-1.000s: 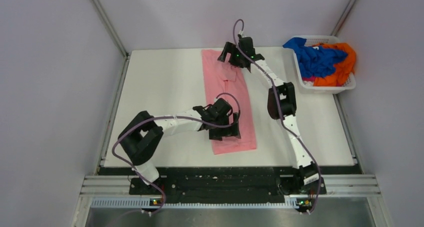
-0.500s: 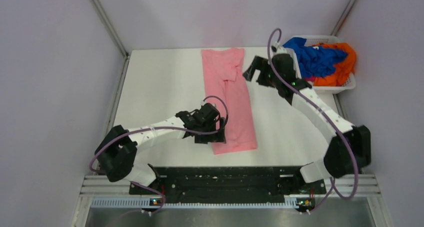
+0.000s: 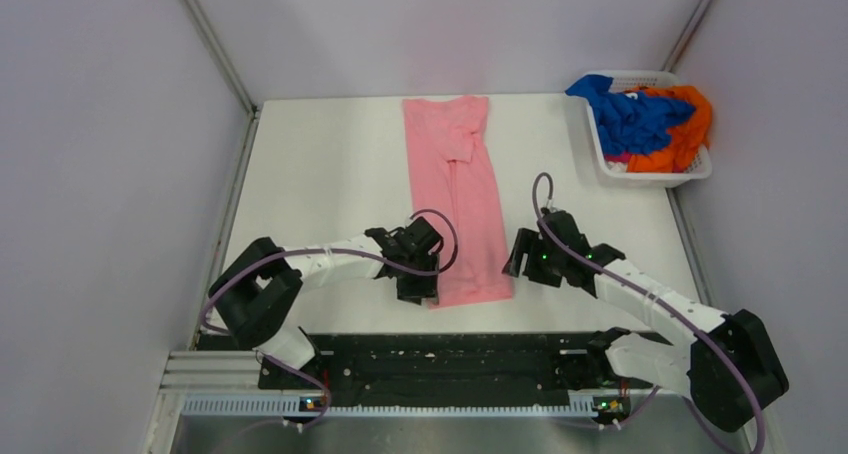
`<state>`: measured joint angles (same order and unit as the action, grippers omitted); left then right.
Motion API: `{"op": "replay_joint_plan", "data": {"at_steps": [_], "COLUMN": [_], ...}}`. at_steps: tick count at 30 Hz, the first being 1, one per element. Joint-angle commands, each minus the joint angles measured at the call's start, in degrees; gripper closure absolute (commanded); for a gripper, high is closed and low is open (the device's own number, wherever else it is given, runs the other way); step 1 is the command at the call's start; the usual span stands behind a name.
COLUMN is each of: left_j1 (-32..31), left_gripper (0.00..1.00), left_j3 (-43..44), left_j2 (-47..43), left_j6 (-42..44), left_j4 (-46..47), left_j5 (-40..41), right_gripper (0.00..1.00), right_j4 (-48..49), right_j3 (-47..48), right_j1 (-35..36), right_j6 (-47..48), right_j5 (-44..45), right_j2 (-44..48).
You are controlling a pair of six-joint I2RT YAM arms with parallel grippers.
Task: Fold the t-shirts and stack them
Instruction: Grab the bottom of the folded rectangular tshirt with both arms
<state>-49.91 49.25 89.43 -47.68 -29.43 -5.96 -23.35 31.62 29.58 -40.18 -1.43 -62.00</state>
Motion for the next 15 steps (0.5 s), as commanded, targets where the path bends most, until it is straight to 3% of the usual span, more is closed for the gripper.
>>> {"op": "replay_joint_plan", "data": {"at_steps": [1, 8, 15], "left_j1": [-0.01, -0.01, -0.01], "left_gripper": [0.55, 0.71, 1.00], "left_j3": [-0.24, 0.31, 0.41], "left_j2": [1.63, 3.30, 3.76], "left_j6": [0.64, 0.81, -0.32], "left_j4": [1.53, 0.40, -0.07], "left_j5": [-2.03, -1.48, -0.96], "right_gripper": [0.32, 0.38, 0.49], "right_j4": [2.23, 4.05, 7.56], "right_j3": [-2.61, -5.58, -6.41], "right_j1": [2.04, 4.53, 7.21], "right_j6": [-3.53, -5.35, -6.96], "right_j5": [-3.31, -4.99, -4.91], "right_j2": [1.33, -0.66, -4.35]}}
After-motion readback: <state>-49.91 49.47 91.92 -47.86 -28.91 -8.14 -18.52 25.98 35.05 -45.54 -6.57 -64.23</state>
